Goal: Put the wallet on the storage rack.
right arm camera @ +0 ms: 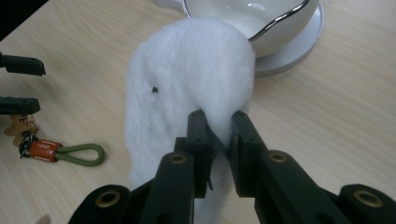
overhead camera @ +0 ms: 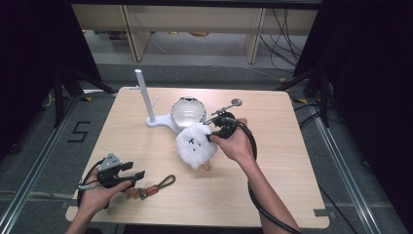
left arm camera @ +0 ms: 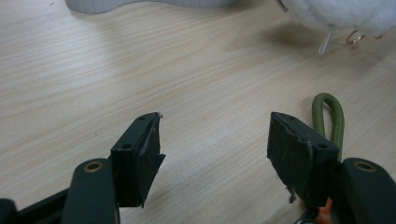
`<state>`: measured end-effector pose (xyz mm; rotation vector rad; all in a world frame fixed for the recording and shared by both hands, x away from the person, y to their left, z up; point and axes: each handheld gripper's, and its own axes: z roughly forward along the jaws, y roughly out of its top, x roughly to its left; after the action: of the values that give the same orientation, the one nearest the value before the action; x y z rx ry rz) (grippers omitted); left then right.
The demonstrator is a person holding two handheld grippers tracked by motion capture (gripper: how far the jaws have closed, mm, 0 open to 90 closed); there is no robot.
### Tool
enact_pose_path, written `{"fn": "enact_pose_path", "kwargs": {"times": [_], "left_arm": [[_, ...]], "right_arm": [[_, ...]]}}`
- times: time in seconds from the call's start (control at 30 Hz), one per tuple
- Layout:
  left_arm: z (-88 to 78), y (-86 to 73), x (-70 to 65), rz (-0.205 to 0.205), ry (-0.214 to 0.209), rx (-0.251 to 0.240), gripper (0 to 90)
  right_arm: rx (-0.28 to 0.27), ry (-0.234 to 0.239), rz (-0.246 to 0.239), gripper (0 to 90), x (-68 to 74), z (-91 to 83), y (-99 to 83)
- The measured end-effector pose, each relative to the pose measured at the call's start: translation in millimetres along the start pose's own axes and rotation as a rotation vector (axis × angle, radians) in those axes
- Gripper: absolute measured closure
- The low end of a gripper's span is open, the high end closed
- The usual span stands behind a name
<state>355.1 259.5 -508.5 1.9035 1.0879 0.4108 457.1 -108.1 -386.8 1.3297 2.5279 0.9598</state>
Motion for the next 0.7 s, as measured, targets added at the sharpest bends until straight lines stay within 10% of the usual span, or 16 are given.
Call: {"fn": "enact_pose_path", "kwargs": {"times": [0.7], "left_arm": [[-2.1, 1.2, 1.2, -0.010, 0.020, -0.040, 34.2]], "right_arm": [[-0.126, -0.012, 0.045, 80.9, -3.1, -26.4, 13.1]]}}
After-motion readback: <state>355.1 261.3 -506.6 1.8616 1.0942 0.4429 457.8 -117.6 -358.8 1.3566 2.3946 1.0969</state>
